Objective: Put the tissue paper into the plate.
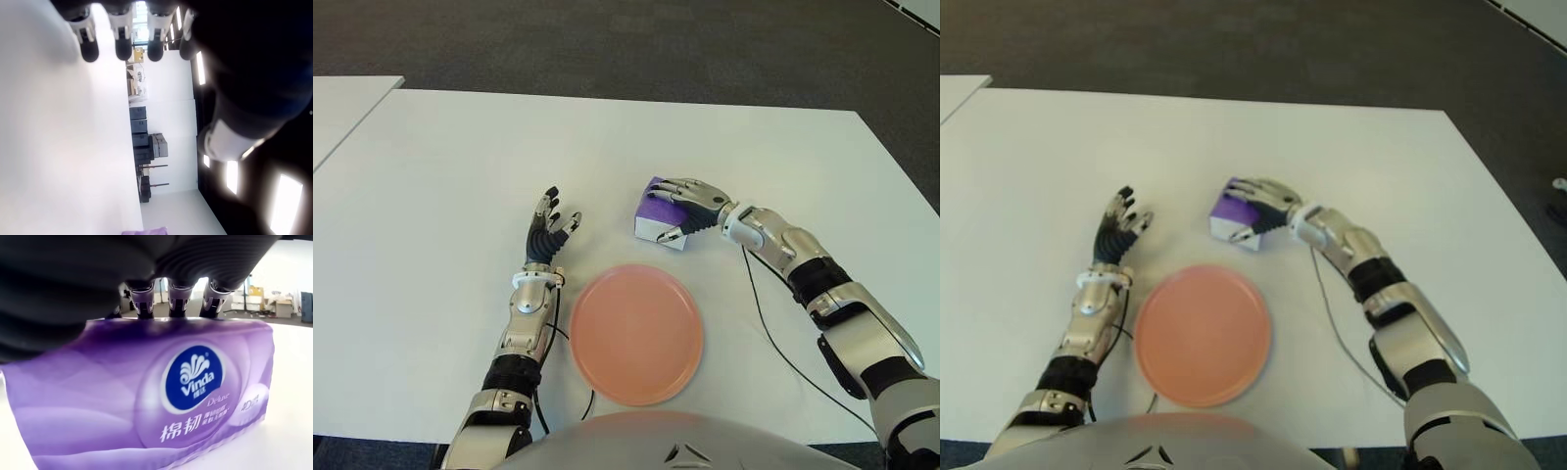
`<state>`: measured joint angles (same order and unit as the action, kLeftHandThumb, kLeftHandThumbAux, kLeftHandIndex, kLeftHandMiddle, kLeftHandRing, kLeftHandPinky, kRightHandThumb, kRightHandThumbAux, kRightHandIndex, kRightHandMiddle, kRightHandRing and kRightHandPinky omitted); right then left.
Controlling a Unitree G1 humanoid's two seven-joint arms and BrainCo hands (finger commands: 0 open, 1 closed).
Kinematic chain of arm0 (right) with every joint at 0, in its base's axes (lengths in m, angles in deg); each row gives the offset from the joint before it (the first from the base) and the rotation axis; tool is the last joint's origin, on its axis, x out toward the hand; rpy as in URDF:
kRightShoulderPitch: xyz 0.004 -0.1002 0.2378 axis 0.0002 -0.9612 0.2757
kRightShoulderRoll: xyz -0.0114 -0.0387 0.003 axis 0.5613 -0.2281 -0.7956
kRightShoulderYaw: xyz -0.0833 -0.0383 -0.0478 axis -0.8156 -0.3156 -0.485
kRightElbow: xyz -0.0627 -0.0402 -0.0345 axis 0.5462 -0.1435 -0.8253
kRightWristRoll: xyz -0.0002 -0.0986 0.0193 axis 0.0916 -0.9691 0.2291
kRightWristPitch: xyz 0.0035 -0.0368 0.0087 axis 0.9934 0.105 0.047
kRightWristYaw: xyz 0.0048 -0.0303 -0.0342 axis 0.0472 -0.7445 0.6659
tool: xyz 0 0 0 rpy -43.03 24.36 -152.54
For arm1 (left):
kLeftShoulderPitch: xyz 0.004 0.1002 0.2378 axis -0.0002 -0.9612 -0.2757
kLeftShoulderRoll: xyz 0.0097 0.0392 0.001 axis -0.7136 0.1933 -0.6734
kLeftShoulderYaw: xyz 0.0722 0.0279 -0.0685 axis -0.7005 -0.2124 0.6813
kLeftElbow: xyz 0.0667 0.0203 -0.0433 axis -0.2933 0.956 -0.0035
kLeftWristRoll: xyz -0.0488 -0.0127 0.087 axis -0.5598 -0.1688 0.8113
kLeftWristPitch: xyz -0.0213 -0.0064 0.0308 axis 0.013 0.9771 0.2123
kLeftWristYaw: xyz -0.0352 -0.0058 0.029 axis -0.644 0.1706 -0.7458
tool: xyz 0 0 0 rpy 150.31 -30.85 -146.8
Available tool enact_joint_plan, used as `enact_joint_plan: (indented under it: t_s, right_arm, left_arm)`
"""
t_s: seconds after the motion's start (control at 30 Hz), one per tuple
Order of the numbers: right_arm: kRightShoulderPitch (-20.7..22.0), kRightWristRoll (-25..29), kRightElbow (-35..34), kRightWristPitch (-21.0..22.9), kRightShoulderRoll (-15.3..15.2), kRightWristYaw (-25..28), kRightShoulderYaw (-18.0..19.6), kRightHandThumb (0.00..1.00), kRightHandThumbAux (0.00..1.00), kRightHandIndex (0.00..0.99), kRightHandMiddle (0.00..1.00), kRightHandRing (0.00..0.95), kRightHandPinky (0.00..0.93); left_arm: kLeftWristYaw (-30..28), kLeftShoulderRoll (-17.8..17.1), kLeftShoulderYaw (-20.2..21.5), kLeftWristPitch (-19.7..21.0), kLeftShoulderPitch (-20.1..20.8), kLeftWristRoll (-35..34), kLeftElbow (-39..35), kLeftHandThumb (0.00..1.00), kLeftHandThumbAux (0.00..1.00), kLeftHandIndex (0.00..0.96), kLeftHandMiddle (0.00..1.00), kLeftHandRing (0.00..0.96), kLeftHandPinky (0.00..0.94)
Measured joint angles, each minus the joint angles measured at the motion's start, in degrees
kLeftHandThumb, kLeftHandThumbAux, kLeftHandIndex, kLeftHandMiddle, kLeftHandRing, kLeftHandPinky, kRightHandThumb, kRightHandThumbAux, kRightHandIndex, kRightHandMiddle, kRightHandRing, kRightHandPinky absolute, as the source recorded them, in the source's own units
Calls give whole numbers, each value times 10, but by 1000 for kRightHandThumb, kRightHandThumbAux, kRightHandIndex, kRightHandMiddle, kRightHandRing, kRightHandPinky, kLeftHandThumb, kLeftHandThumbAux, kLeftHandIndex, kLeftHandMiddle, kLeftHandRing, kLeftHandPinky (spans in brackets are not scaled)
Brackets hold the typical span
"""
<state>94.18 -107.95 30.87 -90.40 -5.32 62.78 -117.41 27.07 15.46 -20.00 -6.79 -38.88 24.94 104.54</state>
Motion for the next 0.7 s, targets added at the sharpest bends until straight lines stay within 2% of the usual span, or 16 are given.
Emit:
enact_joint_plan:
  t_s: [0.27, 0.5, 0.7]
  right_arm:
    - [-19, -40, -30, 17, -5, -39, -24, 397, 305, 0, 0, 0, 0]
    - [-49, -101, -100, 68, -15, -53, -52, 378, 336, 0, 0, 0, 0]
    - [-61, -181, -106, 132, -10, -122, -93, 353, 345, 0, 0, 0, 0]
  left_arm:
    - [0, 0, 0, 3, 0, 0, -2, 136, 713, 81, 56, 18, 0]
    - [0, 0, 0, 12, 0, 0, -10, 139, 716, 84, 59, 19, 0]
    - [0, 1, 1, 13, 0, -1, -10, 140, 716, 81, 62, 23, 0]
